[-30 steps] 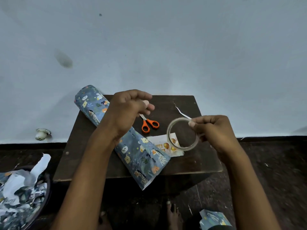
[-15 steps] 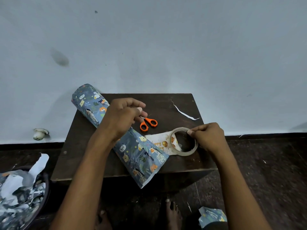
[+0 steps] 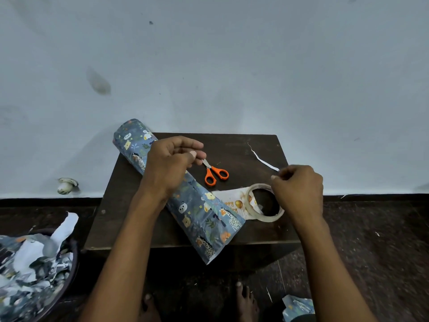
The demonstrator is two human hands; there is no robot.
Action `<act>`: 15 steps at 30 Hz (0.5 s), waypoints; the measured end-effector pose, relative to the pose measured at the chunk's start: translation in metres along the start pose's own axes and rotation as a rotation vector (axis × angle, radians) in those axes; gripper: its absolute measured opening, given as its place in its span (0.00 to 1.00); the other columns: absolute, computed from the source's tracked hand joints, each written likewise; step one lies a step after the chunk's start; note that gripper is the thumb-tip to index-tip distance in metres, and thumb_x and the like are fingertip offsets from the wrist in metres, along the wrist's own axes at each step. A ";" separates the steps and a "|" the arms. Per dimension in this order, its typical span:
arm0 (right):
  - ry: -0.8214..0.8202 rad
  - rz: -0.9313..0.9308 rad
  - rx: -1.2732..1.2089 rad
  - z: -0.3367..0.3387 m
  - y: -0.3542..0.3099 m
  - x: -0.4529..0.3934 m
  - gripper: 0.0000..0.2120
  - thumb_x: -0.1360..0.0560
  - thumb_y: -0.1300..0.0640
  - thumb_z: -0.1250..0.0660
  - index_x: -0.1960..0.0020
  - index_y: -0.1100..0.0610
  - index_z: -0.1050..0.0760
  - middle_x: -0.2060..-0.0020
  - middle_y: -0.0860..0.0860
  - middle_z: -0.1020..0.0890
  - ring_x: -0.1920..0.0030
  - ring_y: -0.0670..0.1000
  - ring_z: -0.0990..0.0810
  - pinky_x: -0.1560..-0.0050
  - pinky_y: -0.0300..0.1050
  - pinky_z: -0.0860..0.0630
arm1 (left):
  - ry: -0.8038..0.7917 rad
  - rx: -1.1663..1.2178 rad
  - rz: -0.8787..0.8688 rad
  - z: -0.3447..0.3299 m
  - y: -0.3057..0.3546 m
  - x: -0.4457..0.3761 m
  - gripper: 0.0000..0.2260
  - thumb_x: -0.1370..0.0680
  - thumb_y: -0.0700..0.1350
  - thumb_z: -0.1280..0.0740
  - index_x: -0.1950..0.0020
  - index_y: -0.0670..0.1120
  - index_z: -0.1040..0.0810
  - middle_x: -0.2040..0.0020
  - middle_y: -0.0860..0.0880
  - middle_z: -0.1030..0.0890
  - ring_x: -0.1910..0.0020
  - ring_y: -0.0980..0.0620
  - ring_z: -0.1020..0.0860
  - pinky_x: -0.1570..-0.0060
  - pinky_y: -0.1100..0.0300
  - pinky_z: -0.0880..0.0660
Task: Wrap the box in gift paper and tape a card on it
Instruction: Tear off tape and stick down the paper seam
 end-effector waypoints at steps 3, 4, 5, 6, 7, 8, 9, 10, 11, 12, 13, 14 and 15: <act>-0.035 0.110 -0.182 -0.011 -0.040 0.015 0.01 0.26 0.57 0.26 0.55 0.52 0.14 0.63 0.45 0.16 0.61 0.42 0.19 0.60 0.35 0.27 | 0.154 0.125 -0.023 0.026 -0.003 0.003 0.12 0.24 0.28 0.36 0.50 0.41 0.16 0.57 0.44 0.14 0.58 0.52 0.16 0.58 0.65 0.22; -0.086 0.159 -0.230 -0.020 -0.054 0.023 0.02 0.26 0.55 0.25 0.54 0.51 0.14 0.62 0.44 0.16 0.62 0.41 0.19 0.61 0.33 0.27 | 0.234 0.167 -0.018 0.037 -0.008 0.005 0.12 0.25 0.28 0.36 0.50 0.41 0.16 0.57 0.43 0.14 0.58 0.53 0.17 0.58 0.65 0.23; -0.145 0.205 -0.270 -0.032 -0.067 0.031 0.03 0.26 0.54 0.24 0.53 0.51 0.13 0.62 0.43 0.15 0.62 0.40 0.19 0.60 0.33 0.26 | 0.333 0.193 -0.002 0.051 -0.015 0.007 0.13 0.26 0.29 0.35 0.52 0.43 0.16 0.57 0.44 0.15 0.58 0.53 0.17 0.58 0.65 0.24; -0.202 0.242 -0.297 -0.044 -0.077 0.039 0.04 0.26 0.54 0.23 0.52 0.51 0.13 0.61 0.44 0.15 0.62 0.41 0.19 0.59 0.35 0.25 | 0.437 0.191 0.026 0.064 -0.025 0.012 0.12 0.27 0.31 0.34 0.53 0.45 0.16 0.57 0.45 0.15 0.58 0.54 0.17 0.59 0.65 0.24; -0.256 0.269 -0.310 -0.056 -0.086 0.047 0.06 0.27 0.53 0.23 0.50 0.51 0.13 0.61 0.44 0.15 0.62 0.41 0.19 0.59 0.35 0.24 | 0.533 0.155 0.066 0.077 -0.034 0.018 0.12 0.27 0.33 0.33 0.55 0.49 0.16 0.58 0.48 0.15 0.59 0.54 0.18 0.59 0.63 0.25; -0.307 0.289 -0.307 -0.066 -0.093 0.054 0.08 0.27 0.53 0.23 0.49 0.51 0.14 0.60 0.45 0.15 0.62 0.41 0.20 0.58 0.36 0.24 | 0.606 0.084 0.115 0.087 -0.042 0.025 0.11 0.27 0.36 0.32 0.55 0.52 0.17 0.58 0.51 0.16 0.59 0.55 0.19 0.59 0.62 0.26; -0.354 0.304 -0.288 -0.075 -0.098 0.060 0.10 0.28 0.52 0.22 0.47 0.51 0.14 0.59 0.45 0.15 0.61 0.42 0.20 0.57 0.36 0.24 | 0.641 -0.003 0.168 0.092 -0.047 0.032 0.09 0.27 0.38 0.32 0.54 0.52 0.18 0.57 0.53 0.17 0.58 0.54 0.20 0.57 0.61 0.26; -0.399 0.316 -0.259 -0.085 -0.102 0.066 0.13 0.28 0.51 0.22 0.44 0.51 0.15 0.57 0.45 0.16 0.59 0.41 0.20 0.55 0.34 0.24 | 0.636 -0.086 0.216 0.096 -0.055 0.036 0.07 0.26 0.40 0.31 0.52 0.52 0.19 0.55 0.54 0.18 0.55 0.53 0.20 0.54 0.60 0.25; -0.432 0.330 -0.222 -0.091 -0.105 0.072 0.15 0.27 0.50 0.23 0.42 0.51 0.16 0.57 0.43 0.17 0.58 0.39 0.20 0.55 0.31 0.26 | 0.589 -0.144 0.259 0.095 -0.062 0.037 0.07 0.27 0.43 0.29 0.49 0.51 0.21 0.54 0.54 0.19 0.52 0.51 0.21 0.50 0.57 0.25; -0.453 0.350 -0.197 -0.096 -0.109 0.078 0.15 0.27 0.50 0.23 0.41 0.50 0.17 0.57 0.41 0.19 0.57 0.37 0.21 0.57 0.26 0.29 | 0.514 -0.166 0.295 0.090 -0.070 0.036 0.10 0.27 0.47 0.27 0.48 0.50 0.22 0.54 0.54 0.20 0.50 0.50 0.21 0.46 0.53 0.24; -0.462 0.371 -0.184 -0.099 -0.114 0.084 0.14 0.26 0.51 0.24 0.41 0.50 0.17 0.59 0.39 0.20 0.57 0.34 0.22 0.58 0.25 0.30 | 0.431 -0.146 0.322 0.084 -0.076 0.036 0.14 0.29 0.51 0.26 0.47 0.51 0.23 0.54 0.54 0.20 0.49 0.49 0.20 0.43 0.49 0.23; -0.463 0.385 -0.185 -0.101 -0.118 0.089 0.13 0.26 0.52 0.24 0.43 0.49 0.17 0.61 0.37 0.21 0.58 0.33 0.23 0.58 0.26 0.30 | 0.367 -0.113 0.335 0.078 -0.080 0.035 0.16 0.30 0.54 0.26 0.46 0.51 0.23 0.53 0.54 0.19 0.49 0.49 0.19 0.42 0.45 0.23; -0.462 0.391 -0.190 -0.102 -0.121 0.093 0.11 0.26 0.52 0.24 0.45 0.49 0.17 0.63 0.38 0.21 0.59 0.34 0.22 0.58 0.28 0.28 | 0.332 -0.090 0.333 0.074 -0.082 0.036 0.16 0.31 0.55 0.27 0.46 0.52 0.23 0.53 0.53 0.18 0.50 0.49 0.18 0.42 0.43 0.22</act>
Point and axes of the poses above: each hand's wrist, its own x-axis away from the middle knuckle, its own z-axis out of the back of the hand, y = z × x, the point moved 10 cm from there along -x, towards the middle knuckle
